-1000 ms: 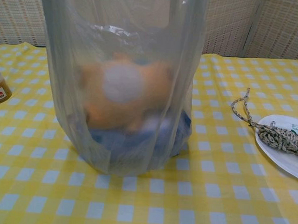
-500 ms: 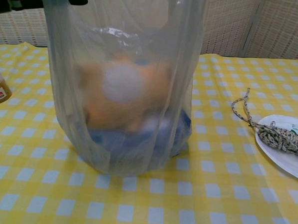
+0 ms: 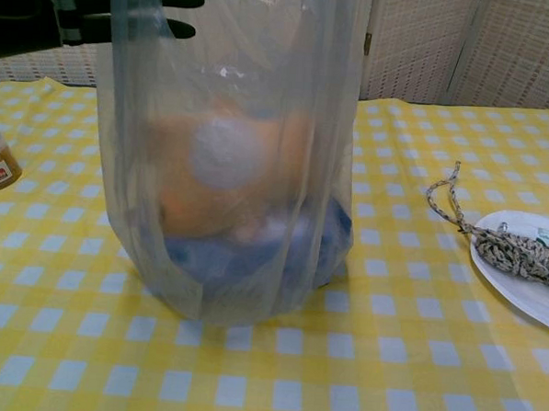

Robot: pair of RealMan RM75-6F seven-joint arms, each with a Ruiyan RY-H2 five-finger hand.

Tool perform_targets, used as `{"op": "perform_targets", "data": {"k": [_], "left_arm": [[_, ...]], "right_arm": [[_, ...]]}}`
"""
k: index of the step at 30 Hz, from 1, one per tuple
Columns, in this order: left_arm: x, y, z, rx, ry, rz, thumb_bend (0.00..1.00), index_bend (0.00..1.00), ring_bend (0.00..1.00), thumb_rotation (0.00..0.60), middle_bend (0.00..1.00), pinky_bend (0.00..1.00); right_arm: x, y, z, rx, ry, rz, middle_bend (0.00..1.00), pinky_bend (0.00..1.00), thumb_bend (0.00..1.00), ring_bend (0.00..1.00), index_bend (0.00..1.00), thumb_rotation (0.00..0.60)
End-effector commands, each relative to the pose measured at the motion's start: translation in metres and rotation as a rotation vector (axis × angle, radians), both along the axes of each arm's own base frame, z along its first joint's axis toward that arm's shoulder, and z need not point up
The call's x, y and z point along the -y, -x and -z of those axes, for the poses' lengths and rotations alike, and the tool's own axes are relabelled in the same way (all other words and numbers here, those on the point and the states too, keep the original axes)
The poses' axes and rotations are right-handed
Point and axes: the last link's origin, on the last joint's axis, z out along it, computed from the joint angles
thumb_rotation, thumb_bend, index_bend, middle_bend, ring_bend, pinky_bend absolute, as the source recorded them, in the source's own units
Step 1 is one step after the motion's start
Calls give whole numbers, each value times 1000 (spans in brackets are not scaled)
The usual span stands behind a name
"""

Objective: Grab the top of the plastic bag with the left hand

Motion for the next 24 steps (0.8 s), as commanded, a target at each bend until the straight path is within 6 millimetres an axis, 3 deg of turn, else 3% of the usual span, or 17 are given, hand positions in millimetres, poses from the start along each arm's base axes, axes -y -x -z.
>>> {"op": "perform_targets", "data": {"k": [1,13,24], "left_arm": [[-2,-5,4,-7,45,8,244,22,46,600,70,111],[-3,-38,20,-9,155,86,242,11,75,600,141,126],[-5,-66,39,-27,211,122,234,11,58,600,144,98]], "right_arm": [[0,0,1,3,-10,-1,0,0,312,0,0,600],[1,1,1,10,-9,2,0,0,312,0,0,600],[3,2,1,12,-13,8,0,0,312,0,0,600]]}}
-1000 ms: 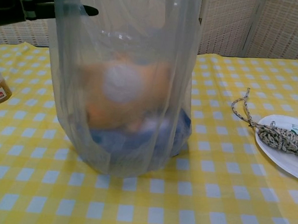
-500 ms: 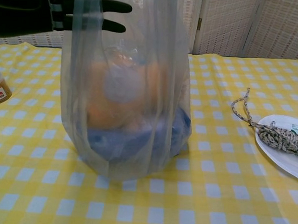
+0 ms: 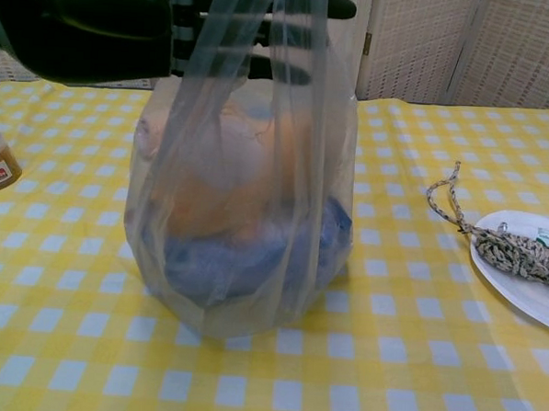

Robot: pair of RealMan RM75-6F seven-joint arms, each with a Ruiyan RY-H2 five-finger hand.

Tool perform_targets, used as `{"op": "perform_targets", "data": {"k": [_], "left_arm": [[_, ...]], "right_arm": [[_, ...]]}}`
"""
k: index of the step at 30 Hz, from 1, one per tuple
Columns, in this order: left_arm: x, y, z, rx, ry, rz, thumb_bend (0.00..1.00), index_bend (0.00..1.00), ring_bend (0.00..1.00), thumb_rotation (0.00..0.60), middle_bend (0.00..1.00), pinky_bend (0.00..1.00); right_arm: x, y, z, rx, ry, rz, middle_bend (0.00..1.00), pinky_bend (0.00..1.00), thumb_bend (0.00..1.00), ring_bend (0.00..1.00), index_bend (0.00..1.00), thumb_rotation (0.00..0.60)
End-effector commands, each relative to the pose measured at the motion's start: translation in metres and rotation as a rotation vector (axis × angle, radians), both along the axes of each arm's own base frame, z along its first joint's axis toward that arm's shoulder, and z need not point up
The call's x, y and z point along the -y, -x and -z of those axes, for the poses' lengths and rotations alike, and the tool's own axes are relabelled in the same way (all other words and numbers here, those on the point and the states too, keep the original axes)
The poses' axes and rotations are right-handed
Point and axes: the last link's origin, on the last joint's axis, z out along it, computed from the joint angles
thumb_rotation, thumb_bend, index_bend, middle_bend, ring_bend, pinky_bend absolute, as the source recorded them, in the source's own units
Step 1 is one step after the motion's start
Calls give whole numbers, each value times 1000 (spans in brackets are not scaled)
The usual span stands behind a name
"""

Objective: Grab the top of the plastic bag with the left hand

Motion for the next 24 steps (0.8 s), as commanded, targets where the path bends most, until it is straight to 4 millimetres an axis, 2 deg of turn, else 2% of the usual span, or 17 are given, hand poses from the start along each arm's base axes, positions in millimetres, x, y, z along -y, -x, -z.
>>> {"op": "perform_targets", "data": {"k": [1,10,24], "left_arm": [[0,-6,5,-4,13,6,234,11,58,600,144,98],[-1,-30,16,-2,34,30,232,11,16,600,135,57],[-8,-60,26,22,87,20,232,11,3,600,111,43]], "right_arm": [[0,0,-1,5,2,-4,0,0,312,0,0,600],[-2,-1,-3,17,6,-13,0,0,312,0,0,600],[-4,-2,-6,28,7,-19,0,0,312,0,0,600]]}}
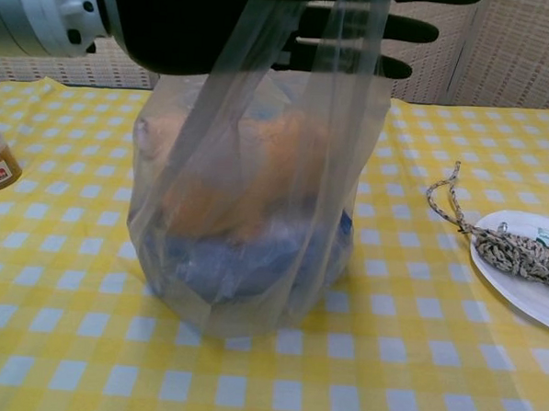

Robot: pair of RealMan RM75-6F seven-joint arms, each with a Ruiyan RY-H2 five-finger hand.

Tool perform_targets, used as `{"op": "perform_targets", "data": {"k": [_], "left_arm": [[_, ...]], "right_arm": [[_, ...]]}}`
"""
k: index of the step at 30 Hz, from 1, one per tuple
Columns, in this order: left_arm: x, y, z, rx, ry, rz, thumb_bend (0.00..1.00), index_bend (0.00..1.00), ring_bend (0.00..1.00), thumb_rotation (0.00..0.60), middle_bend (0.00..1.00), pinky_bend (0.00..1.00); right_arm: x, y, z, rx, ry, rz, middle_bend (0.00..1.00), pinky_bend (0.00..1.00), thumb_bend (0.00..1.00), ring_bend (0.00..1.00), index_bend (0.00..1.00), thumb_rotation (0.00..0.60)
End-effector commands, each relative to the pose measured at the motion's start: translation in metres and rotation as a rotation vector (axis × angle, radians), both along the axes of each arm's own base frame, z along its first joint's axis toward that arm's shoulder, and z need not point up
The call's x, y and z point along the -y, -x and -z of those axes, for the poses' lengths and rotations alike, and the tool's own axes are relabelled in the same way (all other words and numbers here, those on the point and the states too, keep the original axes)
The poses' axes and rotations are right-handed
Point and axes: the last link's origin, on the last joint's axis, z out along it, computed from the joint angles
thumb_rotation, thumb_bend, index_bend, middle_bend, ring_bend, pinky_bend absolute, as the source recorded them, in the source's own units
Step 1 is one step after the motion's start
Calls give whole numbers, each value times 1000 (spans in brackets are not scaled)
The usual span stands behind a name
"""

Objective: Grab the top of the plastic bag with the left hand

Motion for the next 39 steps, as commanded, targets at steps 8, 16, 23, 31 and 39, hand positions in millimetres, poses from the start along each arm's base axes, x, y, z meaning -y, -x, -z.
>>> {"op": "perform_targets", "data": {"k": [8,16,23,31,39], "left_arm": [[-7,-21,6,45,45,-20,232,12,0,600,102,41],[-11,-34,10,27,58,-30,232,17,0,600,80,43],[-6,-39,4,51,186,-68,227,23,10,600,73,107],[-6,-42,-5,74,153,-106,227,246,364,600,401,417],[-4,-32,-9,99,15,-243,286,741,772,600,871,778]], "right_arm": [[-2,0,-6,17,15,-2,0,0,313,0,0,600],[-2,1,-9,25,21,-4,0,0,311,0,0,600],[-2,2,-11,33,27,-4,0,0,311,0,0,600],[-3,2,-13,38,28,-9,0,0,311,0,0,600],[-3,1,-12,34,25,-9,0,0,312,0,0,600]]}}
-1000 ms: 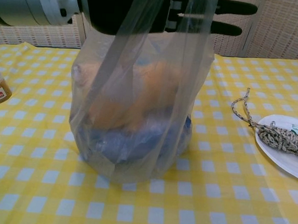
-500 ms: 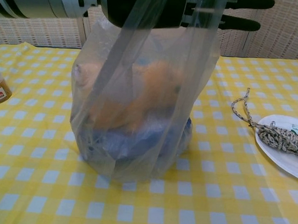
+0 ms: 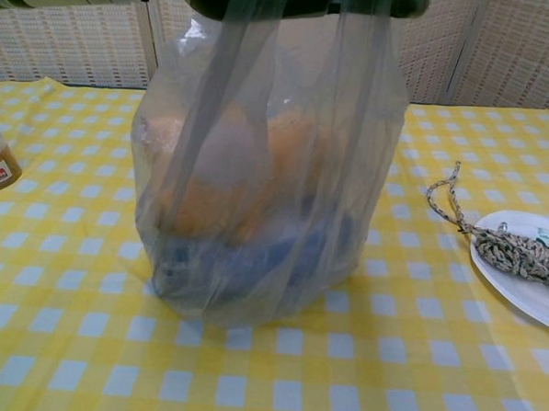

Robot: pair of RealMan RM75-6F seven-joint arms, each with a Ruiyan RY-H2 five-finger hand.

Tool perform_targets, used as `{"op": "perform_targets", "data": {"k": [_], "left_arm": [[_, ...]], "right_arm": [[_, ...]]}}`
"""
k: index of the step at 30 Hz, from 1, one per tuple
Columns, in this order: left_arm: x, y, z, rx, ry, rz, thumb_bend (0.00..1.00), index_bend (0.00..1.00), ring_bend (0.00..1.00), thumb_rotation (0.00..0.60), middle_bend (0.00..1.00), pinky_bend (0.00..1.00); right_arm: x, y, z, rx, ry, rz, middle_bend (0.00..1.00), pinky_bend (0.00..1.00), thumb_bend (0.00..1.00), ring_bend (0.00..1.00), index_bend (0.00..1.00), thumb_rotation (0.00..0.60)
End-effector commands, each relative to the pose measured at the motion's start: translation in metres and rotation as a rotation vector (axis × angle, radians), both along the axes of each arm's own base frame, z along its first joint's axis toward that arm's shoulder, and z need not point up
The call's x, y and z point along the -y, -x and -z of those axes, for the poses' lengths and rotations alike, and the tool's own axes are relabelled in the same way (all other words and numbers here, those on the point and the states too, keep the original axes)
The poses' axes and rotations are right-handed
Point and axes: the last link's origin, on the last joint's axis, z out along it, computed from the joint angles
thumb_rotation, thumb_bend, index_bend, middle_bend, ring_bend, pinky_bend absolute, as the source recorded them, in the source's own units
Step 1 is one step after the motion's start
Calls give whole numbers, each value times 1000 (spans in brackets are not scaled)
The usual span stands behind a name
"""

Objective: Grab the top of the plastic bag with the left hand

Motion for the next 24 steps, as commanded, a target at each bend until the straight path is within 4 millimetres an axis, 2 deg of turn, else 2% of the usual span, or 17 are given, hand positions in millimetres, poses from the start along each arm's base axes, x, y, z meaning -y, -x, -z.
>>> {"op": "perform_targets", "data": {"k": [1,5,14,21,24], "left_arm": [[1,7,-3,-9,-61,-103,331,782,809,600,911,813],[1,13,-7,-26,-88,-175,469,835,868,600,966,869],[5,17,-23,-23,-175,-231,578,850,916,600,994,928],[7,10,-42,-11,-197,-236,600,855,927,600,1000,940],[2,0,-60,5,-218,-233,601,855,927,600,1000,940]], "right_arm": [[0,0,0,-1,0,2,0,0,312,0,0,600],[1,1,1,-4,-2,7,0,0,312,0,0,600],[2,0,4,-10,-12,11,0,0,312,0,0,600],[1,0,4,-11,-10,10,0,0,312,0,0,600],[0,0,4,-12,-8,11,0,0,312,0,0,600]]}}
